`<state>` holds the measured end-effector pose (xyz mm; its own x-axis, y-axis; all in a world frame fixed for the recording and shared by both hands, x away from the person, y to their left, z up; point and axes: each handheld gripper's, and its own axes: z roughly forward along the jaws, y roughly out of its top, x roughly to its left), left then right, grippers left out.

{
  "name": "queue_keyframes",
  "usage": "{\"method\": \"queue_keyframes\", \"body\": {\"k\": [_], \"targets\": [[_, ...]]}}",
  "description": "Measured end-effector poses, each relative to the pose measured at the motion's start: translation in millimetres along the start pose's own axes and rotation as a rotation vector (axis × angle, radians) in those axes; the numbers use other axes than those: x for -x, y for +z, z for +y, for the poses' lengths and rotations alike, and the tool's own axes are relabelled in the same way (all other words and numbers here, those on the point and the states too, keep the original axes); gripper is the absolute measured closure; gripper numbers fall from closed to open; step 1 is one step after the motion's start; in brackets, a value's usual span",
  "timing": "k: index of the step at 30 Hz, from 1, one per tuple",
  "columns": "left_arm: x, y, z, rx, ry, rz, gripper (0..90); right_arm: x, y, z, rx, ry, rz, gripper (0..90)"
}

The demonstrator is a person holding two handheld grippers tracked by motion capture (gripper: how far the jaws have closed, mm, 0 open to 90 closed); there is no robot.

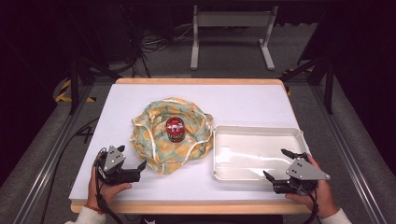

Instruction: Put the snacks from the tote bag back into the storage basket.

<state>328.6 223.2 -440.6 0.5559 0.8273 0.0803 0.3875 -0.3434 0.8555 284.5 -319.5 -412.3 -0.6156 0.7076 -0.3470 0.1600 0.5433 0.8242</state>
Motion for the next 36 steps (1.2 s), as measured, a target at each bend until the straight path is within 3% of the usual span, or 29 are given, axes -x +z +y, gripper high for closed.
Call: {"method": "queue_keyframes", "body": {"k": [8,16,21,26,36], "targets": [[0.9,-0.8,4.3,0.009,0.0,-0.016,4.9,-0.6,-2.6,-0.2,-0.004,-0.004,-0.005,8.9],[1.9,1.9,29.2,-0.001,0.009,-0.065,5.3,-4.2,-5.0,0.6,-0.017,-0.002,-0.019,8.9],[4.5,5.8,55.7,-0.098,0.043,-0.055,6.1,-5.6,-3.5,-1.0,-0.039,-0.01,-0.021,9.4],[5.0,12.2,72.7,-0.142,0.061,-0.058,11.7,-4.9,-2.6,-2.6,-0.051,-0.007,-0.026,9.4],[8.2,31.7,91.0,-0.22,0.093,-0.095,9.3,-6.0,-2.5,-2.8,-0.055,-0.015,-0.024,9.4]]}}
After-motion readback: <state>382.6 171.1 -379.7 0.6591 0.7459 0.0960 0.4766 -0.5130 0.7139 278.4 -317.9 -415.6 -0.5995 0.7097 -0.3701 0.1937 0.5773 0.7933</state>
